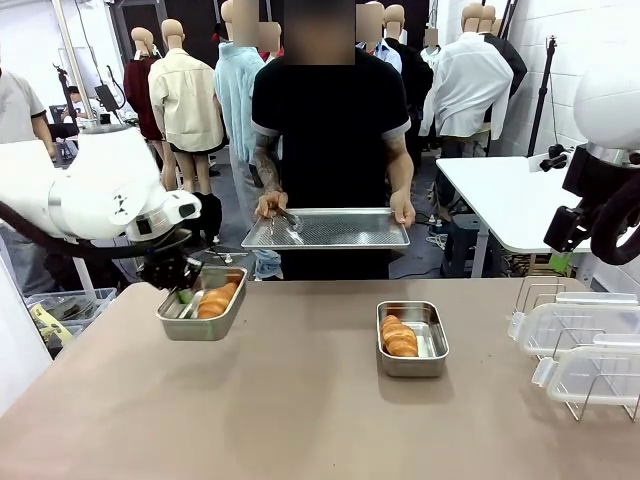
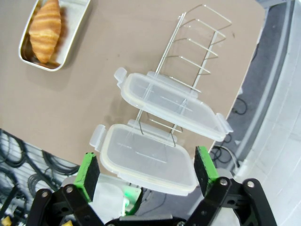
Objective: Place the bread in airtight containers.
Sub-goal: Once an object is inside an Airtight Container , place the container in the center of the table, then pick up one Airtight Container lid and hand it to the human.
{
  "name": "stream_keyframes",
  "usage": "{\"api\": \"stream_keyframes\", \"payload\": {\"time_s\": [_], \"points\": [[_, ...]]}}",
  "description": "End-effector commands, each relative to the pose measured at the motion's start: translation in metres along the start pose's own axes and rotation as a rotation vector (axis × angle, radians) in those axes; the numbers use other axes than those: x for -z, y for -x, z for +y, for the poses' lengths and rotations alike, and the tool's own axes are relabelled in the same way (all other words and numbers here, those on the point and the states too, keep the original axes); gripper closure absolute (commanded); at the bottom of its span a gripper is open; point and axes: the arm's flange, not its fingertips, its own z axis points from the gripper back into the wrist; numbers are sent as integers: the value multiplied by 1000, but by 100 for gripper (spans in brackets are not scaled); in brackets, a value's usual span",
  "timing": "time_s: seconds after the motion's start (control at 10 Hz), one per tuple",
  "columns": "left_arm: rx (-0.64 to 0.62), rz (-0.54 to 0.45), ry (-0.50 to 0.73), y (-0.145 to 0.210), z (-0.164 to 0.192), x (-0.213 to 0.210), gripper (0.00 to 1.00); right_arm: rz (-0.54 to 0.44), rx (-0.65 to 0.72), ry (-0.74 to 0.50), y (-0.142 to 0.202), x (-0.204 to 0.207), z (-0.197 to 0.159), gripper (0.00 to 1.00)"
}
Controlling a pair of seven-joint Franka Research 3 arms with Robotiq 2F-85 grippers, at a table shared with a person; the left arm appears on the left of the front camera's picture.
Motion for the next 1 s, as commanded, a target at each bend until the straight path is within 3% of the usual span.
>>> {"api": "stream_keyframes", "payload": {"time_s": [0.0,0.2,0.5,0.9], "points": [[-50,-12,32,-10,18,20,100,-2,17,14,-4,1,0,0],[-74,-55,-28,-6,26,56,100,-2,17,14,-4,1,0,0],[-24,-111,-40,22,24,78,100,-2,17,14,-4,1,0,0],[-55,-55,-25,19,29,91,100,-2,17,14,-4,1,0,0]]}}
